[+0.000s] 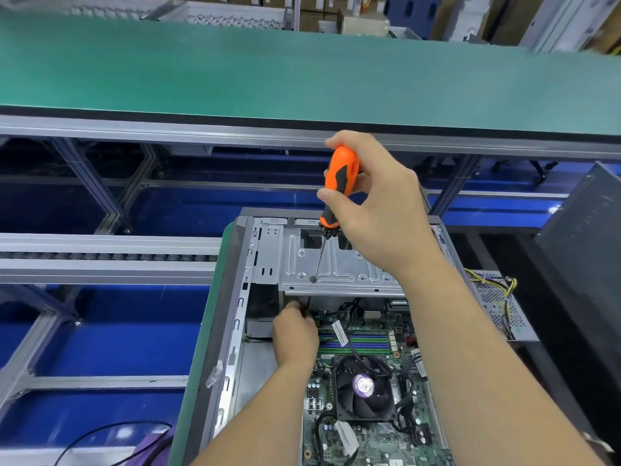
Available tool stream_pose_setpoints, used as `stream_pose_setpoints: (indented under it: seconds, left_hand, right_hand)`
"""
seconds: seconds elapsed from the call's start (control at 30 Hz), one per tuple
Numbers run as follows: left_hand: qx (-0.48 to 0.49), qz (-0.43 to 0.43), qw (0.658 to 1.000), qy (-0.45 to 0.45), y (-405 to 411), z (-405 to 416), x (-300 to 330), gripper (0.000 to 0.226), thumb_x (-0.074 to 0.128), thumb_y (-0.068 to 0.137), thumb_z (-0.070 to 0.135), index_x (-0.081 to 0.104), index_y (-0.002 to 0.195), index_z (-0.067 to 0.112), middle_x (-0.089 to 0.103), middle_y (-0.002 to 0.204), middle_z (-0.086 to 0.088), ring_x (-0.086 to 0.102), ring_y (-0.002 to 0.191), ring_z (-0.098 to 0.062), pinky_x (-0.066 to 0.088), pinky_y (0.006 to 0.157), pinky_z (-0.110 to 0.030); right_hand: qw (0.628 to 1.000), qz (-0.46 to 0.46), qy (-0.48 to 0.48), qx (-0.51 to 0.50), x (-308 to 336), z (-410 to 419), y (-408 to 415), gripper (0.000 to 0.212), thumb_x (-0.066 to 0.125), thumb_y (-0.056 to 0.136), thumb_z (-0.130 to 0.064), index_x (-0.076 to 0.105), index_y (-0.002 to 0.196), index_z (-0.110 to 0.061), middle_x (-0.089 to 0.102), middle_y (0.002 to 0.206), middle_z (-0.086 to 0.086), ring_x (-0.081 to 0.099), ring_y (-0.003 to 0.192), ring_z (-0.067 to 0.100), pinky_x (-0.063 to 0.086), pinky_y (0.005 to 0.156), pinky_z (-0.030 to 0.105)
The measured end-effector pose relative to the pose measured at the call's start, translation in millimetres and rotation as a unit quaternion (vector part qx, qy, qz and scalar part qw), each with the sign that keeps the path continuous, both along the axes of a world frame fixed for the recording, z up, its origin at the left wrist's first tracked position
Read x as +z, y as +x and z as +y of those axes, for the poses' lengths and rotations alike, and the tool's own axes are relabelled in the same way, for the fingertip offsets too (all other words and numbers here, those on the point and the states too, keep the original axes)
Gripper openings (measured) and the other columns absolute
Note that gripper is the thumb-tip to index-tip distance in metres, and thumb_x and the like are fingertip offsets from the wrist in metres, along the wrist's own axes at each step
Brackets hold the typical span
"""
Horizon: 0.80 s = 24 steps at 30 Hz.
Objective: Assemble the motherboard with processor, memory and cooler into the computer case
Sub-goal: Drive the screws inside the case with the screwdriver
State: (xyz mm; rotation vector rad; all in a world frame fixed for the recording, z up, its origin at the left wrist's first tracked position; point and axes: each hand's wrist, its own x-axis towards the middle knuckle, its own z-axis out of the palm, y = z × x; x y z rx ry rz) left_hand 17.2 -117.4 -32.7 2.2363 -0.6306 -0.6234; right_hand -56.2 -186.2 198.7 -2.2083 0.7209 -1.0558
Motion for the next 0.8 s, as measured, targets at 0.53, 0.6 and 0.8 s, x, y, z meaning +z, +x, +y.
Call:
stream_pose_setpoints:
  seconds: [0.53, 0.6, 0.8]
  left_hand:
    - [0.057, 0.120, 0.991, -0.026, 2.9, -6.0, -3.9, 0.027, 0.049, 0.090, -0.009, 0.067, 0.109, -0.003, 0.071, 0.101, -0.020, 0.060, 0.079, -0.027, 0.044, 0.065, -0.025]
    - [0.087, 0.136, 0.986, -0.027, 4.3, -4.8, -4.4, 0.028, 0.049, 0.091, -0.009, 0.067, 0.111, -0.003, 0.070, 0.104, -0.021, 0.063, 0.086, -0.029, 0.045, 0.071, -0.025]
    - [0.151, 0.188, 0.969, -0.043, 4.9, -6.7, -7.5, 0.020, 0.053, 0.091, -0.006, 0.070, 0.093, 0.005, 0.068, 0.090, -0.013, 0.060, 0.082, -0.027, 0.047, 0.074, -0.028]
  right_hand:
    - [1.000, -0.006, -0.007, 0.006, -2.9, 2.6, 2.4, 0.045, 0.075, 0.087, -0.009, 0.057, 0.128, -0.017, 0.065, 0.094, 0.007, 0.064, 0.090, 0.030, 0.057, 0.082, 0.044]
    - [1.000, -0.010, -0.007, 0.002, -2.7, 1.4, 1.9, 0.044, 0.074, 0.087, -0.009, 0.057, 0.127, -0.016, 0.065, 0.092, 0.008, 0.064, 0.090, 0.031, 0.056, 0.082, 0.045]
    - [1.000, -0.020, 0.015, -0.002, 0.8, -3.6, -0.2, 0.045, 0.074, 0.086, -0.011, 0.058, 0.126, -0.021, 0.065, 0.092, -0.003, 0.065, 0.086, 0.027, 0.056, 0.081, 0.044]
